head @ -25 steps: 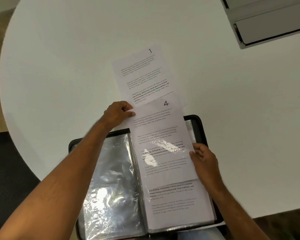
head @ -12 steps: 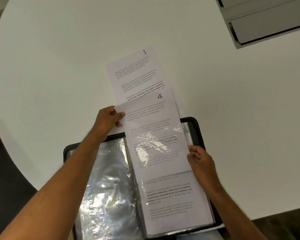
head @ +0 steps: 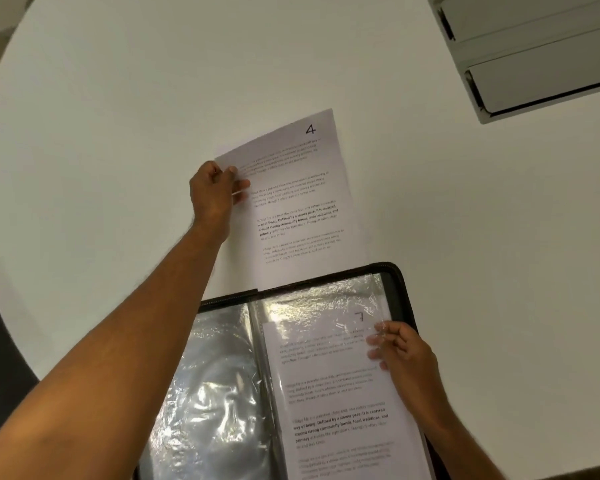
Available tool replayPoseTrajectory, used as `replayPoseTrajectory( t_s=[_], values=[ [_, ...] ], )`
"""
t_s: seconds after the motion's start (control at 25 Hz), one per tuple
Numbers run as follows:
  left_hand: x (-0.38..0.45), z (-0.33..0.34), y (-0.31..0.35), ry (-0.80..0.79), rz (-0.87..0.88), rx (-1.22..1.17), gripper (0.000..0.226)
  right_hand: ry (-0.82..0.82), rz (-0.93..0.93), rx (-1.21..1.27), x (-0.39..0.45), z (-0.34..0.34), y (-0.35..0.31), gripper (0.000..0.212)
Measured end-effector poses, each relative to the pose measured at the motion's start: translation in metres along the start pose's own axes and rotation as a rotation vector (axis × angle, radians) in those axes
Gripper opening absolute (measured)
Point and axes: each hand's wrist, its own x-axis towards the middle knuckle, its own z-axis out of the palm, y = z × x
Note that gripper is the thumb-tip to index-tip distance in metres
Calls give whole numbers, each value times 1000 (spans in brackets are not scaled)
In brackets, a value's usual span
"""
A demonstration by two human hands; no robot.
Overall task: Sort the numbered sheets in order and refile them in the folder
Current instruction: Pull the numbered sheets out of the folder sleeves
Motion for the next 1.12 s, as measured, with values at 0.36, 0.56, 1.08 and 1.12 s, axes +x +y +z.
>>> replayPoseTrajectory(
  t_s=[0.36,0.56,1.08,1.12],
  values=[
    [17,8,-14,-26,1,-41,29,-1,5,-24,3,1,-4,15],
    [-15,-9,-34,-77,173,180,34,14,-6,-45,-1,3,-7,15],
    [-245,-87,-117,-199,143,445,15,-69,-80,-113,-59,28,-26,16],
    [-253,-92,-121,-219,93,419,17,-105,-90,-104,-66,32,-31,16]
  ],
)
